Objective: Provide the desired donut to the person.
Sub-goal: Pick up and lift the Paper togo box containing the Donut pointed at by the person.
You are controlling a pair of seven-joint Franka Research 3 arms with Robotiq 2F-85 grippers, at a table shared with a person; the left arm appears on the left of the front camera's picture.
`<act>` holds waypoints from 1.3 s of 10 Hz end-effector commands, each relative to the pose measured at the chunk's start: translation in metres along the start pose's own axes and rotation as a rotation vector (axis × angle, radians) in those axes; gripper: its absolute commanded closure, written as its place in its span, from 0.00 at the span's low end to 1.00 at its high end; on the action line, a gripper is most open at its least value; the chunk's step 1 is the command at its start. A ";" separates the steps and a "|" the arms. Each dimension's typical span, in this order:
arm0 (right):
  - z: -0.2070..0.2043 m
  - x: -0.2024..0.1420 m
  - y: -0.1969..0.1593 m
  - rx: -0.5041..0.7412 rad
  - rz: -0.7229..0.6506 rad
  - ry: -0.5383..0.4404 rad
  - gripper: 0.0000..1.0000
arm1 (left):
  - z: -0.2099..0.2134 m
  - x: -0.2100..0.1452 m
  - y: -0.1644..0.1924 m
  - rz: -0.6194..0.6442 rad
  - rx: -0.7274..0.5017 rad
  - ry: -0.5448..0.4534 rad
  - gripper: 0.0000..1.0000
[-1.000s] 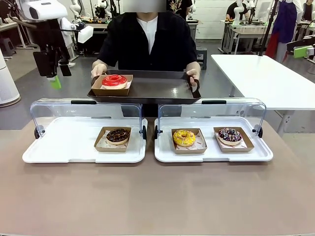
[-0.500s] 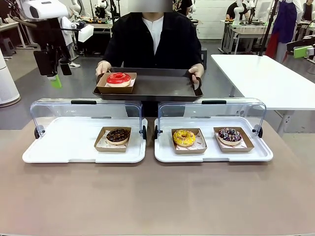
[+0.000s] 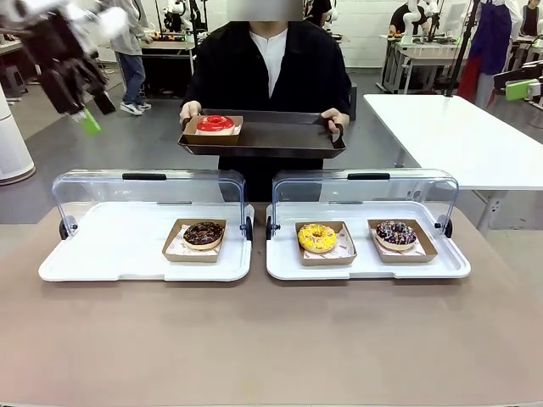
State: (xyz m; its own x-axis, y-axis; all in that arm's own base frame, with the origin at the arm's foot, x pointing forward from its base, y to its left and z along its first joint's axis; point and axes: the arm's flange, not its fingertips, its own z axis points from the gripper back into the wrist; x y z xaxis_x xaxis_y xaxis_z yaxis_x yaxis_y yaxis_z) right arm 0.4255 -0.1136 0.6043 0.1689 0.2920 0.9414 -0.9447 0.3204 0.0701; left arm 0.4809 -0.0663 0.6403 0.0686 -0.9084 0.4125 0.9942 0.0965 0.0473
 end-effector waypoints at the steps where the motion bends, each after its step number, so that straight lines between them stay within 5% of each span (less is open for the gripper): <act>1: -0.002 0.002 -0.001 0.004 0.003 -0.019 0.00 | 0.015 -0.090 -0.002 0.080 0.001 -0.304 0.00; 4: -0.002 0.002 -0.001 0.004 0.003 -0.019 0.00 | 0.016 -0.187 -0.012 0.253 -0.019 -0.539 0.00; 7: -0.002 0.002 -0.001 0.004 0.003 -0.019 0.00 | 0.012 -0.240 -0.027 0.241 0.094 -0.660 0.00; 13: -0.002 0.002 -0.001 0.004 0.003 -0.019 0.00 | 0.059 -0.250 -0.015 0.100 0.073 -0.736 0.00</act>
State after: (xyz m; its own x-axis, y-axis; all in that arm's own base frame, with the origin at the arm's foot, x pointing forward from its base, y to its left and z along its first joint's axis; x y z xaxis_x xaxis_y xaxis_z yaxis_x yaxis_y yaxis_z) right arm 0.4257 -0.1129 0.6043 0.1689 0.2927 0.9412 -0.9450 0.3195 0.0702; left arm 0.4311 0.1724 0.5855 0.0980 -0.4123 0.9058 0.9710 0.2392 0.0038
